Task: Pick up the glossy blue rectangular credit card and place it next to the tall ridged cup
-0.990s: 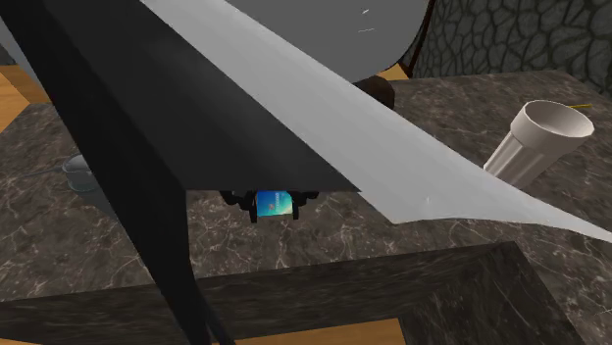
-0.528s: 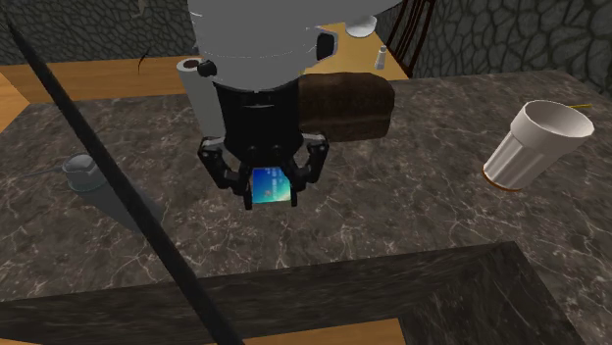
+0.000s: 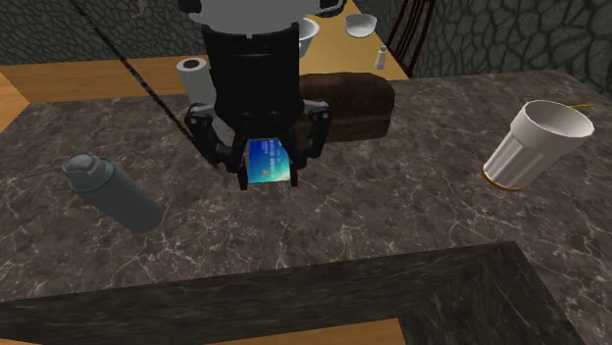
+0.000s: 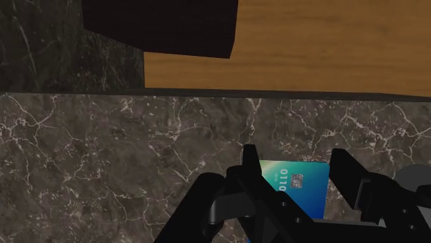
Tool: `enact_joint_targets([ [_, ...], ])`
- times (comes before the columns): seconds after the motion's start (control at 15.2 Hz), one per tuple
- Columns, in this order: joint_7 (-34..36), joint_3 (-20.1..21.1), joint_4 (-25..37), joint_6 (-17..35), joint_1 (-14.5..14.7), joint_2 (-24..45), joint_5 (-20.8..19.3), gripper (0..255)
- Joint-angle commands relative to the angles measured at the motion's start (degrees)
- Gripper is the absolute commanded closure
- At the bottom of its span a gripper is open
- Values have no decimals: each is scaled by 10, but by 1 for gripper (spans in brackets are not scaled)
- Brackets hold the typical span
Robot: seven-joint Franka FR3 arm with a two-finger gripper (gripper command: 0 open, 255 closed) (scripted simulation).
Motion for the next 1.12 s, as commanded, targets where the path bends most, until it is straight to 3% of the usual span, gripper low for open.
enact_joint_targets([
  [0.0, 9, 4, 43, -25, 8, 19, -8, 255],
  [0.2, 19, 8, 99, -56, 20, 46, -21, 255],
  [0.59, -93, -38, -2, -39, -61, -38, 9, 255],
  [1.06, -217, -99, -54, -38, -123, -84, 9, 255],
])
